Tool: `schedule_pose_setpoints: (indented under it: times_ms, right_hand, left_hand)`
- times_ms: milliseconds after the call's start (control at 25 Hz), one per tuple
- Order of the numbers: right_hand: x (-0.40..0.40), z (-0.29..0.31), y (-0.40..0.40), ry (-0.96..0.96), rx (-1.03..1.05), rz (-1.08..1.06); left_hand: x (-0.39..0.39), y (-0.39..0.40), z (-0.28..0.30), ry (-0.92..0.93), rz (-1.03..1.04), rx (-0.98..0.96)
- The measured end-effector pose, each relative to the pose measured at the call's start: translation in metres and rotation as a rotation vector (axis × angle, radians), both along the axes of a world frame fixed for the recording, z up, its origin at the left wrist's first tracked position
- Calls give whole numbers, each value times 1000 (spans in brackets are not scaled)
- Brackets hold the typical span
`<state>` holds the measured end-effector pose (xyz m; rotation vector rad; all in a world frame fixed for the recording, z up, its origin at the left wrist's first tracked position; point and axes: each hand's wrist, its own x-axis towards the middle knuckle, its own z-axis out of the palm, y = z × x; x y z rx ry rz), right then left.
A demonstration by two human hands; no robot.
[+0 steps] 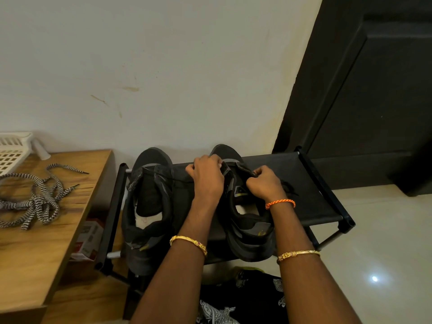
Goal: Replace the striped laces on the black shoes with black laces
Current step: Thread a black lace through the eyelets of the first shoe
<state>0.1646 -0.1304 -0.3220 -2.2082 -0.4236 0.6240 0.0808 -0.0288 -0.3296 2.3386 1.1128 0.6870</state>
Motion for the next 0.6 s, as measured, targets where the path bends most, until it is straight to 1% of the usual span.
schedule_pose_setpoints:
  times_ms: [120, 240, 320, 400, 440, 480, 520, 560, 600]
  right_hand:
    - [-1, 0, 0, -8, 17, -66]
    - [-1, 0, -1, 13, 38, -97]
    - [-2, 0, -1, 25, 53, -103]
    - [-2, 1, -2, 29, 61, -106]
    - [-2, 1, -2, 30, 62, -103]
    - [-2, 2, -2, 35, 63, -98]
    - [-2, 2, -2, 40, 62, -93]
    - [-2, 2, -2, 44, 59, -86]
    - [-1, 2, -2, 45, 52, -74]
  left_hand:
    - [-15, 6, 11, -18, 113, 139]
    - [-42, 19, 32, -99, 354, 264]
    - [-65, 28, 48, -162, 571, 270]
    - [-84, 38, 60, -222, 788, 222]
    - [-91, 42, 63, -225, 860, 179]
    - [-93, 44, 64, -200, 890, 133]
    - [-92, 42, 63, -156, 873, 99]
    - [-86, 38, 60, -104, 808, 90]
    - [-78, 32, 55, -57, 695, 105]
